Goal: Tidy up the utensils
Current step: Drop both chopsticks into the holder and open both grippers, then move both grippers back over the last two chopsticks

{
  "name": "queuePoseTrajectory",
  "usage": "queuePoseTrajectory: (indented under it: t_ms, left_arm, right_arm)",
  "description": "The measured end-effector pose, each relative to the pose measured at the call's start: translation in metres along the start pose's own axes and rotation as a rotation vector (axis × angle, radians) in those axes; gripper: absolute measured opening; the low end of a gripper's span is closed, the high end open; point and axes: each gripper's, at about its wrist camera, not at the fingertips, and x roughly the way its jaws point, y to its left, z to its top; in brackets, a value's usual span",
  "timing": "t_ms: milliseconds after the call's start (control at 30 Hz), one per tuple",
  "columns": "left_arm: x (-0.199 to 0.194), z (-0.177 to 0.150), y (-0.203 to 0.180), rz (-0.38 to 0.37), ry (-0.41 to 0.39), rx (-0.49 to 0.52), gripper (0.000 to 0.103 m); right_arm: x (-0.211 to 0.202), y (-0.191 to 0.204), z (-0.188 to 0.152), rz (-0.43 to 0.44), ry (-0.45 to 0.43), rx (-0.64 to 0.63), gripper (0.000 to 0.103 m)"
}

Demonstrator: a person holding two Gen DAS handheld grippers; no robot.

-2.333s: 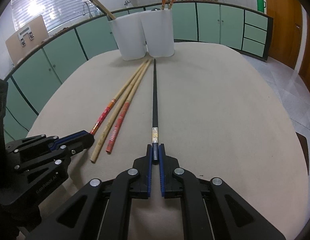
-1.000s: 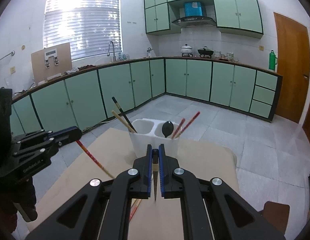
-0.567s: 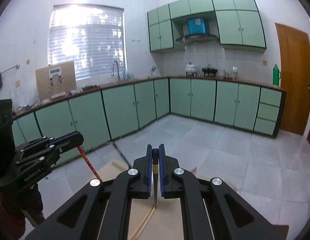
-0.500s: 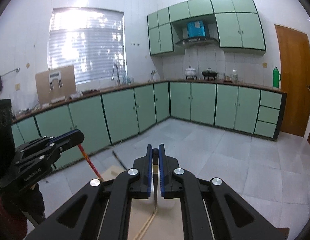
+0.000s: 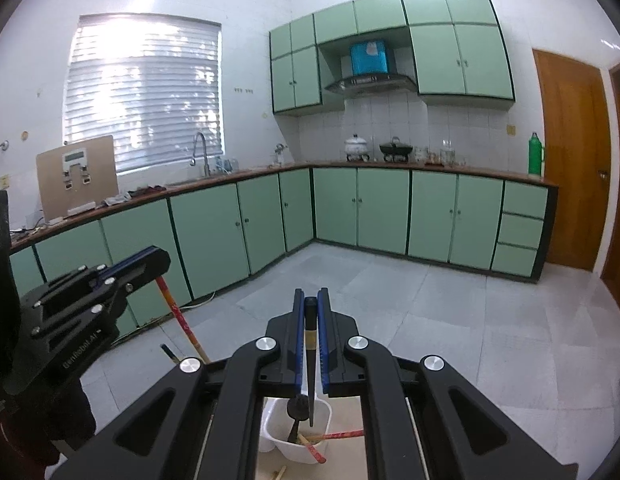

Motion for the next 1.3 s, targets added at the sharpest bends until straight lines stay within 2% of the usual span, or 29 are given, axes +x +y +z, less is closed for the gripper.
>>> queuePoseTrajectory:
  t_ms: [200,400,500,567,633,767,867,933,1033,1067,1133,1300]
  left_arm:
    - [0.019,-0.025,0.012,0.01,0.065,-0.017,0.005]
    - [0.029,-0.041,0.019,0.011,0.132,-0.029,0.006]
    - [0.019,-0.044,0.024,0.009,0.138,-0.038,0.008]
    - [0.009,-0.041,0.027,0.001,0.126,-0.038,0.017]
    - [0.001,-0.039,0.028,0.002,0.113,-0.036,0.033]
    - [-0.023,-0.038,0.03,0.009,0.093,-0.037,0.05]
    - [-0.045,-0.047,0.029,0.003,0.091,-0.042,0.059]
    - [-0.059,-0.057,0.027,0.002,0.091,-0.046,0.073]
    - [-0.081,-0.078,0.026,0.008,0.097,-0.054,0.083]
    - [-0.086,-0.083,0.024,0.013,0.1,-0.057,0.086]
    - [-0.097,-0.1,0.023,0.023,0.121,-0.068,0.089]
    - [-0.115,-0.146,0.025,0.036,0.209,-0.086,0.089]
  right_arm:
    - [0.022,0.002,-0.026,-0.007,0.065,-0.01,0.006]
    - [0.03,0.002,-0.037,-0.009,0.111,-0.022,0.007]
    - [0.02,-0.002,-0.036,-0.023,0.091,-0.009,0.016]
    - [0.008,-0.005,-0.036,-0.04,0.069,0.005,0.031]
    - [-0.006,-0.008,-0.036,-0.059,0.05,0.009,0.036]
    - [-0.033,-0.01,-0.042,-0.087,0.012,0.008,0.056]
    - [-0.055,-0.008,-0.052,-0.09,-0.005,0.014,0.066]
    - [-0.07,-0.006,-0.065,-0.086,-0.008,0.024,0.071]
    - [-0.088,-0.002,-0.087,-0.08,-0.009,0.047,0.084]
    - [-0.094,-0.001,-0.097,-0.074,-0.004,0.064,0.09]
    - [-0.102,0.0,-0.115,-0.068,0.004,0.091,0.095]
    - [-0.115,0.009,-0.155,-0.076,0.053,0.122,0.097]
